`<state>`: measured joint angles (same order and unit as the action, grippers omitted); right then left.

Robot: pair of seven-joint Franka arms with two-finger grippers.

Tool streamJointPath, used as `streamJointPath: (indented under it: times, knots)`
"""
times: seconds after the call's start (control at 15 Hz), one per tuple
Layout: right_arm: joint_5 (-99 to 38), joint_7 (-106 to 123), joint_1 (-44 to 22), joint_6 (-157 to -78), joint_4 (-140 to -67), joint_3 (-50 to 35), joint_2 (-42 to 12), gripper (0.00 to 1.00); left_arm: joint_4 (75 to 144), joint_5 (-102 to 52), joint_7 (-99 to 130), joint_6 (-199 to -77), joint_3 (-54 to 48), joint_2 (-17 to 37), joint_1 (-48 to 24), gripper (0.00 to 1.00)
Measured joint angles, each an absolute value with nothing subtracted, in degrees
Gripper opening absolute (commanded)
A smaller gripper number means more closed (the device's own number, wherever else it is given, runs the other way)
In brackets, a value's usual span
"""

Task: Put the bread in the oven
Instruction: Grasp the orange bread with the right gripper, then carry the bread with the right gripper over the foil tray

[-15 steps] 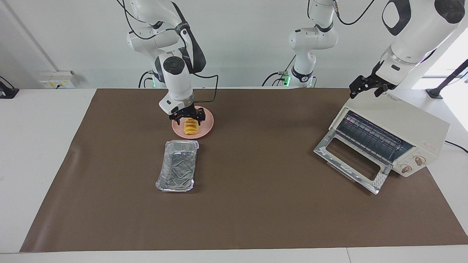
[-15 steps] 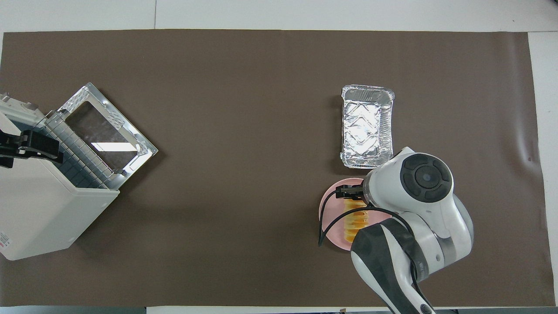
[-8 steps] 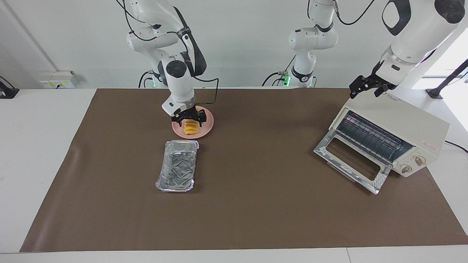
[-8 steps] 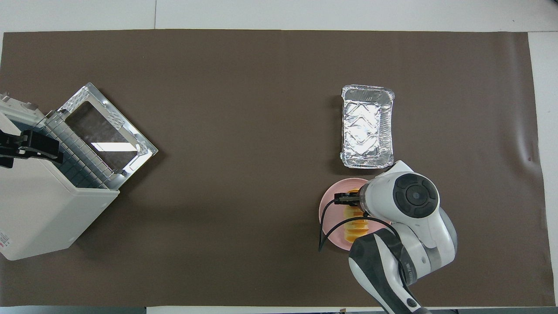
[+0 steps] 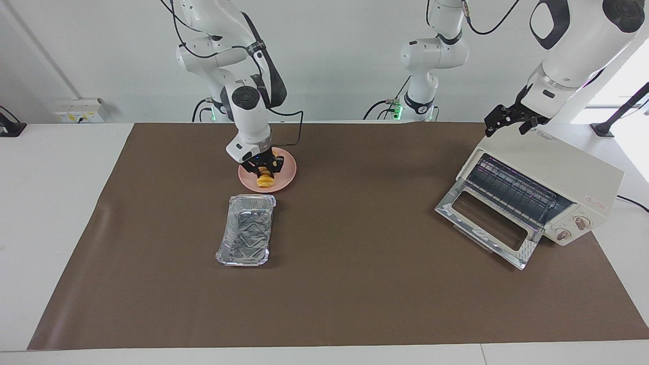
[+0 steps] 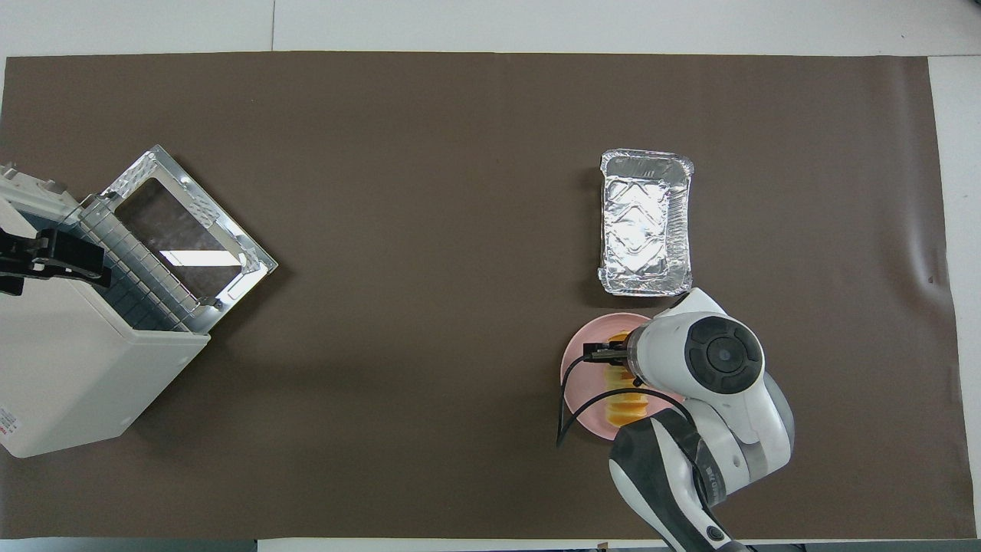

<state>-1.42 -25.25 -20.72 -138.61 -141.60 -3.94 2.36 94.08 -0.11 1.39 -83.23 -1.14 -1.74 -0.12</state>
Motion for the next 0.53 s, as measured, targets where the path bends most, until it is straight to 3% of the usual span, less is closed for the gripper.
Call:
streamJointPath:
  times: [0.27, 0.53]
  knots:
    - [-1.43, -25.41, -21.45, -136.61, -139.69, -3.97, 2.24, 0.0, 94.08, -0.11, 1.39, -83.23, -1.14, -1.74, -0.12, 1.0]
    - [-1.45, -25.42, -21.31, -129.22, -131.7, -3.84, 1.04, 0.0, 94.08, -0.11, 1.39, -83.23, -1.14, -1.74, -0.12, 1.0]
